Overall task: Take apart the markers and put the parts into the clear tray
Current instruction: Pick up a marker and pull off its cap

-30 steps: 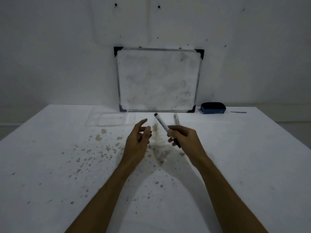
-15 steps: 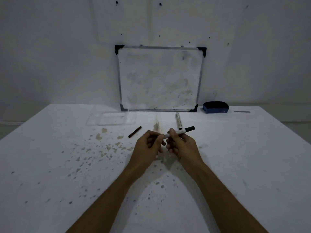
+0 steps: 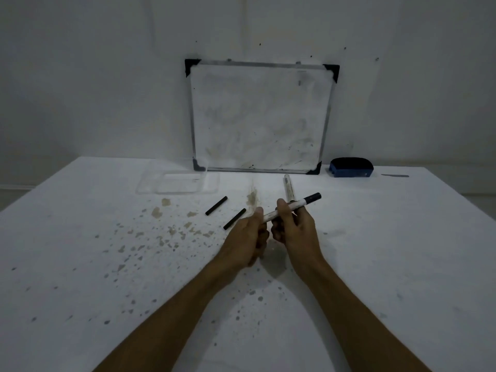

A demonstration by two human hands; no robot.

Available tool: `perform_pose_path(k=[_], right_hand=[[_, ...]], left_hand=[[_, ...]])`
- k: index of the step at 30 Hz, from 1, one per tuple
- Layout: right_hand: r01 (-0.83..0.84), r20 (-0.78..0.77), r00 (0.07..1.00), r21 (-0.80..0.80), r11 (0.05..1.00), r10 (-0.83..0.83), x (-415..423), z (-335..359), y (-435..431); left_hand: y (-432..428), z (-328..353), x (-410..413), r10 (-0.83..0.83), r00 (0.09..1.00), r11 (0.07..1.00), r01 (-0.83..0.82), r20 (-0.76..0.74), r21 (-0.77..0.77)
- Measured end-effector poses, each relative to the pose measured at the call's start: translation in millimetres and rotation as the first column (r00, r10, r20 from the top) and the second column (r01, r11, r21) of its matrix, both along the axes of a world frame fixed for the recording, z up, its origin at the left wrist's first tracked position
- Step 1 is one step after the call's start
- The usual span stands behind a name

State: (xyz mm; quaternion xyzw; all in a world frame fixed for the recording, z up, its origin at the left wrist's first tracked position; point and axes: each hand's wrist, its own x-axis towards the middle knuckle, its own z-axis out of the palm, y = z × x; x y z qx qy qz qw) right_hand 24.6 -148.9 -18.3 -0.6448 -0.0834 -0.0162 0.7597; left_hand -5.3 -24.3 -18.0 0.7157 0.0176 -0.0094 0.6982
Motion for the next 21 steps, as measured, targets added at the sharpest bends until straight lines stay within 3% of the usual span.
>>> perform_pose_path(k=[2, 4, 8, 10, 13, 15, 18, 21], right_hand=[[0.053, -0.015, 0.998, -0.01, 0.999, -0.054, 1, 0, 2], [0.101, -0.068, 0.992, -0.014, 0.995, -0.102, 2, -2, 3], [0.133, -0.234, 0.964, 0.03, 0.991, -0.122, -1, 1, 5], [0.117, -0.301, 0.949, 0.053, 0.992, -0.096, -3, 3, 8], [0.108, -0.364, 0.927, 0.04, 0.993, -0.086, -6, 3, 13], [0.102, -0.3, 0.95, 0.045, 0.994, -0.084, -7, 2, 15], [0.114, -0.145, 0.984, 0.072, 0.991, -0.102, -4, 5, 13], [0.152, 0.046, 0.987, 0.016, 0.988, -0.152, 2, 9, 7]], left_hand=[[0, -1, 0, -0.023, 0.999, 0.997, 0.021, 0.034, 0.072], [-3, -8, -2, -0.003, 0.984, 0.949, -0.053, 0.179, 0.31], [-5, -20, 1, -0.072, 0.887, 0.71, -0.276, 0.457, 0.648], [-1, -19, 4, -0.092, 0.81, 0.66, -0.386, 0.579, 0.644], [2, -20, 4, -0.112, 0.773, 0.684, -0.396, 0.625, 0.612], [-2, -18, -1, -0.026, 0.826, 0.771, -0.342, 0.563, 0.537], [-11, -7, -3, 0.129, 0.974, 0.95, -0.174, 0.185, 0.258], [-16, 8, 5, 0.029, 0.988, 0.986, -0.054, -0.152, -0.16]])
